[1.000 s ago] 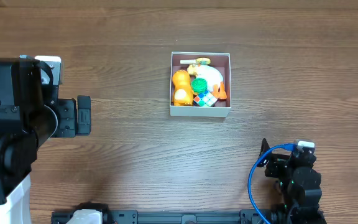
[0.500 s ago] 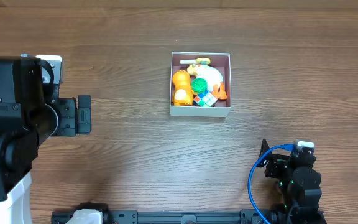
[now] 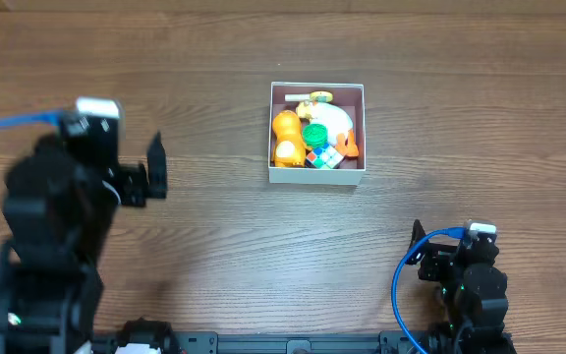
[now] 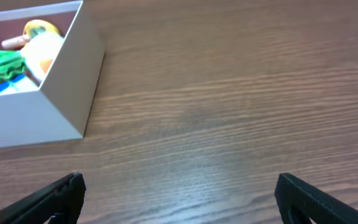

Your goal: Pack container

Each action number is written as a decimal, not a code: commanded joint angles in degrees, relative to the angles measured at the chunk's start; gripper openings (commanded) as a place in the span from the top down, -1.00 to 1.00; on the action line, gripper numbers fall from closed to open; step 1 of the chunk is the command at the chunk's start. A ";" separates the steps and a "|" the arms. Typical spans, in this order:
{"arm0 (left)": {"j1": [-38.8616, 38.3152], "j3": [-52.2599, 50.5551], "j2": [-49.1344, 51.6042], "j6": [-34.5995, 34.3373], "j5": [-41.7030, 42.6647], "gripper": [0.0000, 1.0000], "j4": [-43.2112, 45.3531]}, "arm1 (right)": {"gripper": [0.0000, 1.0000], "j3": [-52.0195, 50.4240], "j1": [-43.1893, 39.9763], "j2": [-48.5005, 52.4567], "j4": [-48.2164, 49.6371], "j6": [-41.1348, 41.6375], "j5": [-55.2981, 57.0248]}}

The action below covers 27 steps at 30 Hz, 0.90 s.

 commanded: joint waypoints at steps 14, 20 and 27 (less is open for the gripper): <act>0.37 -52.63 -41.11 2.62 2.08 -1.00 21.49 | -1.00 0.07 0.07 -0.68 0.46 -0.22 0.13; 0.37 -58.42 -45.90 2.62 1.90 -1.00 21.90 | -1.00 0.07 0.07 -0.68 0.46 -0.22 0.13; 0.37 -60.02 -45.88 2.67 1.46 -1.00 22.95 | -1.00 0.07 0.07 -0.68 0.46 -0.22 0.13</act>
